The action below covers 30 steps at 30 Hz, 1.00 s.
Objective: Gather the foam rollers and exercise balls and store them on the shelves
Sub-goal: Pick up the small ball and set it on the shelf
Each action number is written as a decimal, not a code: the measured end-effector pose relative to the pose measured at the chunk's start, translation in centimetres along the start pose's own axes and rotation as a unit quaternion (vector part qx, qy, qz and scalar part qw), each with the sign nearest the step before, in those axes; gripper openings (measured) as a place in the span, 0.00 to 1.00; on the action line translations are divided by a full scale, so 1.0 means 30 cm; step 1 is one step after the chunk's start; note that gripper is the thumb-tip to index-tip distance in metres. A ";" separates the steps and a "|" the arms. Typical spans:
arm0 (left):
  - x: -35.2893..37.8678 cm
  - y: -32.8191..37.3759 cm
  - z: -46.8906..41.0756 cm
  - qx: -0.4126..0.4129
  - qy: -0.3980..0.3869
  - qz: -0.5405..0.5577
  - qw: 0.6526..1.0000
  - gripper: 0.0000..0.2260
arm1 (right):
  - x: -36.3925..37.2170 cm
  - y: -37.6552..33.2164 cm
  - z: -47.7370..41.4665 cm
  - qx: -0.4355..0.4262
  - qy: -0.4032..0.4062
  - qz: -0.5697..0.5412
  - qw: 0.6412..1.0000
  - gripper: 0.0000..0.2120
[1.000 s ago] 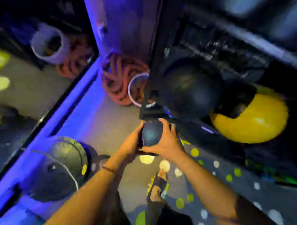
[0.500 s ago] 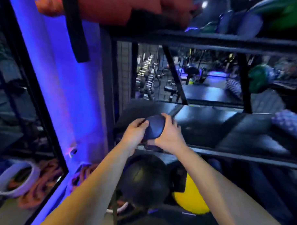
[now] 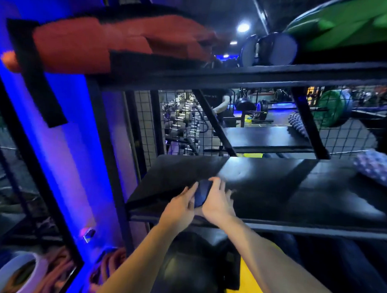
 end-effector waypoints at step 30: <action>0.084 -0.323 -0.282 -0.014 -0.046 -0.126 0.991 0.42 | 0.165 0.176 -0.365 -0.041 -0.048 -0.088 0.994 0.47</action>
Point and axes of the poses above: each hand's wrist, its own z-axis away from the middle knuckle, its own x-axis out of the palm, y = z × x, the point moved 8 cm from there along -z, towards the middle knuckle, and after that the axes turned 7 degrees about -y, right-handed, at the moved point
